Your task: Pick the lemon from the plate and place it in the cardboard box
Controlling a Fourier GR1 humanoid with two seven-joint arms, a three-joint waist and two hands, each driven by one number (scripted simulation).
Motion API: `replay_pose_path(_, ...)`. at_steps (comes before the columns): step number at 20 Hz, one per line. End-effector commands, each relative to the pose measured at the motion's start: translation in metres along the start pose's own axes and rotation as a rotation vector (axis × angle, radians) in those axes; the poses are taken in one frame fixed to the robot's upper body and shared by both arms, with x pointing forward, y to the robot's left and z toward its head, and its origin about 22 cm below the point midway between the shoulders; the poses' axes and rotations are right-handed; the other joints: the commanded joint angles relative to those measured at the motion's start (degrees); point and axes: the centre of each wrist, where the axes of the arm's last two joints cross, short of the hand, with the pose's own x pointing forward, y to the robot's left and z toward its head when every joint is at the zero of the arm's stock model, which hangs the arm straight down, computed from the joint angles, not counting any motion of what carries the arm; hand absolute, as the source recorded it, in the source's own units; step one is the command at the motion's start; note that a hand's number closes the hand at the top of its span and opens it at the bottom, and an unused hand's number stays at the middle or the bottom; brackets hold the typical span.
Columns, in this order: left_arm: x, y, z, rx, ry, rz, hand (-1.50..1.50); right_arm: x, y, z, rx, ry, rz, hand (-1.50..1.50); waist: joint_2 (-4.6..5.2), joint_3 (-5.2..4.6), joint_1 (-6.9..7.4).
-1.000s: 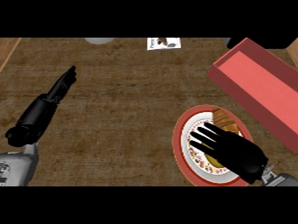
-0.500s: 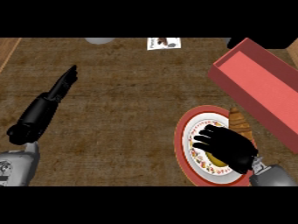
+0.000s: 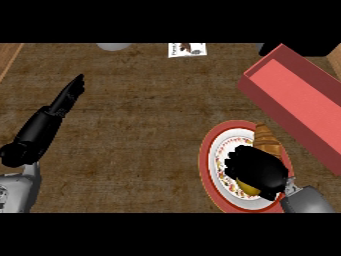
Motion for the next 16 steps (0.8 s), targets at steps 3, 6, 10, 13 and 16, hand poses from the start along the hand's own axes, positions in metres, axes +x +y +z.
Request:
replay_pose_path(3, 0.007, -0.014, -0.010, -0.009, -0.008, -0.002, 0.00, 0.008, -0.009, -0.027, -0.140, 0.055, -0.059, 1.50, 0.18, 0.27, 0.08)
replay_pose_path(6, -0.006, 0.002, -0.005, -0.008, -0.020, -0.008, 0.00, -0.012, -0.035, -0.058, -0.173, 0.310, -0.287, 1.50, 0.72, 0.19, 0.84)
replay_pose_path(10, 0.000, -0.004, -0.011, -0.036, -0.017, 0.008, 0.00, -0.025, -0.072, -0.087, -0.246, 0.540, -0.379, 1.50, 0.59, 0.27, 1.91)
replay_pose_path(13, 0.004, -0.008, -0.008, -0.023, -0.016, 0.004, 0.00, -0.033, -0.110, -0.107, -0.339, 0.578, -0.307, 1.50, 0.33, 0.29, 1.73)
replay_pose_path(16, 0.006, -0.013, -0.003, -0.013, -0.007, -0.004, 0.00, -0.031, -0.138, -0.114, -0.399, 0.615, -0.197, 1.50, 0.17, 0.27, 1.17)
